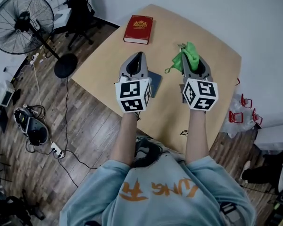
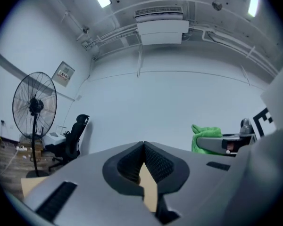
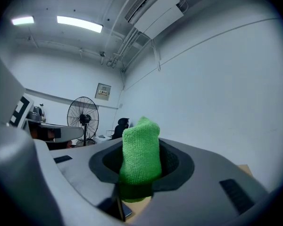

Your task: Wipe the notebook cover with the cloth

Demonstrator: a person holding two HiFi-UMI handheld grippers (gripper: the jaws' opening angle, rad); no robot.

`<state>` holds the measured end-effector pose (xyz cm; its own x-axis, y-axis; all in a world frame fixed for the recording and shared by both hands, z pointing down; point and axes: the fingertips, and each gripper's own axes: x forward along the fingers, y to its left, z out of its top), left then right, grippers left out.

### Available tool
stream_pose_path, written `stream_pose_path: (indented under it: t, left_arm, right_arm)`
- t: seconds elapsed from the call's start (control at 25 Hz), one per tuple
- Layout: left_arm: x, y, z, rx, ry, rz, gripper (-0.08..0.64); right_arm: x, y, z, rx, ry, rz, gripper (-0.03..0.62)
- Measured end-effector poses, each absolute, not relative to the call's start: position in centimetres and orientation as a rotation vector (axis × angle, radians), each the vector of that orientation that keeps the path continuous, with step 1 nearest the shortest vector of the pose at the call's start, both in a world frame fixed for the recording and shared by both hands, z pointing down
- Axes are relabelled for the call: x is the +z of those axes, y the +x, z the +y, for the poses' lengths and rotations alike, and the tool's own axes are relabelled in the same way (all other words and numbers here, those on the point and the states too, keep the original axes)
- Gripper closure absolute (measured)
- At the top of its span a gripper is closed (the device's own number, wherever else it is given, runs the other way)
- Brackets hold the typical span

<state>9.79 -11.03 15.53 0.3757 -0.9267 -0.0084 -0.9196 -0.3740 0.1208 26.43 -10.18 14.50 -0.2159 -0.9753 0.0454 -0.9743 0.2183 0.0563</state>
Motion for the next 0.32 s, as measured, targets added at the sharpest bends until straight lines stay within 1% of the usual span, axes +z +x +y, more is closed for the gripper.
stream_pose_path:
  t: [0.12,0.32]
  left_arm:
    - [15.1,9.9,-10.3,-0.043,2.582,-1.743,0.543]
    - [14.7,10.0,-9.2,-0.078,2.597,-1.703,0.544]
  right_arm:
    - [14.3,26.1,-9.8,-0.031,1.924,-2.396,0.465]
    - [13.9,25.5,-9.1,-0.048,1.92,-2.399,0.463]
